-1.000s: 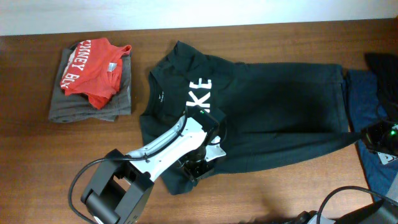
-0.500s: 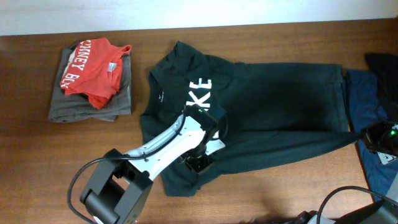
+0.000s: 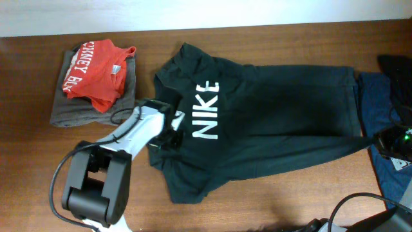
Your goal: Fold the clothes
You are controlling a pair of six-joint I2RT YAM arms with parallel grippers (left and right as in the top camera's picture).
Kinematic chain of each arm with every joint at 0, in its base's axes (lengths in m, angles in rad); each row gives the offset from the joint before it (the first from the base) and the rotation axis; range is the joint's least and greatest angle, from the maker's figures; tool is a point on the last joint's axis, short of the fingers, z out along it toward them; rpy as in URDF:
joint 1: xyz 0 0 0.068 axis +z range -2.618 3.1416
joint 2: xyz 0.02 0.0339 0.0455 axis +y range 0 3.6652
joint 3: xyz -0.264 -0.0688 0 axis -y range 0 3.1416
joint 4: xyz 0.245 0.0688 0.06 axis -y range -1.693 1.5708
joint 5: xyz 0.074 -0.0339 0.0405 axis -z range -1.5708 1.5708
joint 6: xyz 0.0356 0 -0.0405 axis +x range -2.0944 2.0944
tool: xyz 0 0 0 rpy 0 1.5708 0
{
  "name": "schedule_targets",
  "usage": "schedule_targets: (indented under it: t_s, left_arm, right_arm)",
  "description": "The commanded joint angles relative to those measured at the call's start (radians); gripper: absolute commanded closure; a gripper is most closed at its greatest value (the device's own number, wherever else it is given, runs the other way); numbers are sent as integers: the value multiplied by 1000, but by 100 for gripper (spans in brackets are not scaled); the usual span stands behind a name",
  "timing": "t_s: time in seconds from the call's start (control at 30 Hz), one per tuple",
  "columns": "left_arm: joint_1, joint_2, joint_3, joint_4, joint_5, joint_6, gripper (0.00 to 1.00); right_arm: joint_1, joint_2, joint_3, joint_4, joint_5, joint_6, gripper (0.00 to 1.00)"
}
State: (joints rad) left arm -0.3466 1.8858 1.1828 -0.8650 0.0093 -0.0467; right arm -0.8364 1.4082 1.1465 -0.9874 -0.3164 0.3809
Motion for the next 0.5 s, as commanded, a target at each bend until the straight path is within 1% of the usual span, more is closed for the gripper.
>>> schedule_targets:
  t_s: [0.0, 0.13, 0.27, 0.47]
  left_arm:
    - [42, 49, -29, 66, -34, -5, 100]
    - [84, 143, -29, 216, -62, -7, 100]
    - [142, 162, -2, 346, -57, -21, 100]
    - [169, 162, 160, 347, -35, -11, 100]
  right_arm:
    - [-1, -5, 13, 3, -8, -10, 96]
    - [-1, -5, 13, 4, -8, -10, 96]
    - [-1, -5, 13, 4, -9, -10, 96]
    - [-1, -5, 13, 4, -10, -10, 96]
